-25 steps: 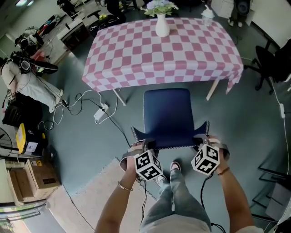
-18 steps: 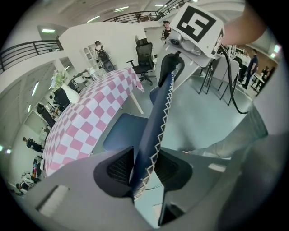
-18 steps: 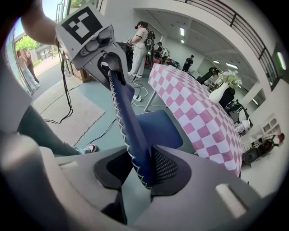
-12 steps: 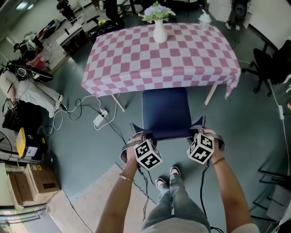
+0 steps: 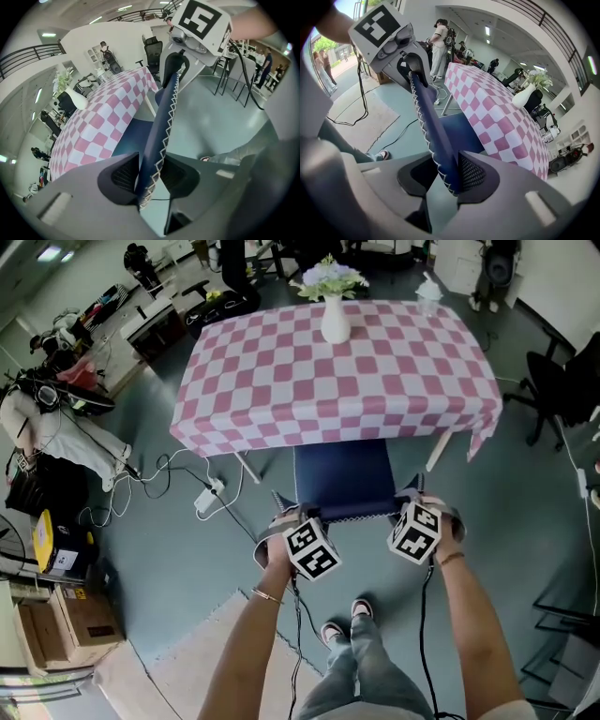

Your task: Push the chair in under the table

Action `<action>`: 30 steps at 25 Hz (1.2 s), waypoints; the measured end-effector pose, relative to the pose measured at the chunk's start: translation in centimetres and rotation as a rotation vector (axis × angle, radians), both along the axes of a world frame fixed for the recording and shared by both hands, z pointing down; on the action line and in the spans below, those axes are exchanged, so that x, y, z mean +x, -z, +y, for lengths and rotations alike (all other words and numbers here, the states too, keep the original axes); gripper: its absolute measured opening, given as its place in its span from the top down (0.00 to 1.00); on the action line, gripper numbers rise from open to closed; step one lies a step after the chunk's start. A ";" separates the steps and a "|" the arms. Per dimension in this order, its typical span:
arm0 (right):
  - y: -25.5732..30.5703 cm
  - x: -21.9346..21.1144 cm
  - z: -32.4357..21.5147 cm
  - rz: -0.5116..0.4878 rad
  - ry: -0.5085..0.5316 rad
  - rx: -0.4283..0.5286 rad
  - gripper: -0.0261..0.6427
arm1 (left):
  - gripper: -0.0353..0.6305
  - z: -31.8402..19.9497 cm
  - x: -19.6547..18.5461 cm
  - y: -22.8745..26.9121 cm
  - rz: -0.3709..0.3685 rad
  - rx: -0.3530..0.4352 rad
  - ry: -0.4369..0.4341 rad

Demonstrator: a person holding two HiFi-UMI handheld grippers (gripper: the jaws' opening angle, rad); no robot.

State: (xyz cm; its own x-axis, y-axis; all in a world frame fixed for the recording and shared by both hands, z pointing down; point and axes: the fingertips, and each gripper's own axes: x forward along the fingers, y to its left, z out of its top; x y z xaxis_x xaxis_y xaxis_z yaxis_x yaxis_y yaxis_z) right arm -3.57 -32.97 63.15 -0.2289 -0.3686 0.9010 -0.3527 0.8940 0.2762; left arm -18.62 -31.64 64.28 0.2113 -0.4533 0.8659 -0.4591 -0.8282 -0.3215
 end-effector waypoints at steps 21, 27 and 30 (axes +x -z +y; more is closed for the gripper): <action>-0.2 -2.1 -8.4 0.018 -0.007 0.033 0.78 | 0.76 -9.2 -2.6 0.1 -0.030 0.043 0.028; -0.1 -3.1 -10.4 0.008 -0.015 0.032 0.78 | 0.74 -11.8 -3.6 0.1 -0.044 0.030 0.033; 0.2 -3.5 -10.5 -0.008 -0.001 0.025 0.78 | 0.74 -12.0 -3.7 0.1 -0.045 0.040 0.027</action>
State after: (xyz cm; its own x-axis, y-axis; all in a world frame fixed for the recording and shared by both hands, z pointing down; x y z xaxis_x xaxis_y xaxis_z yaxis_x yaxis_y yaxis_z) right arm -7.10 -43.43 62.94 -0.2353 -0.3912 0.8897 -0.3559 0.8865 0.2957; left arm -22.35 -43.63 64.15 0.1603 -0.4924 0.8555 -0.4653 -0.8021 -0.3745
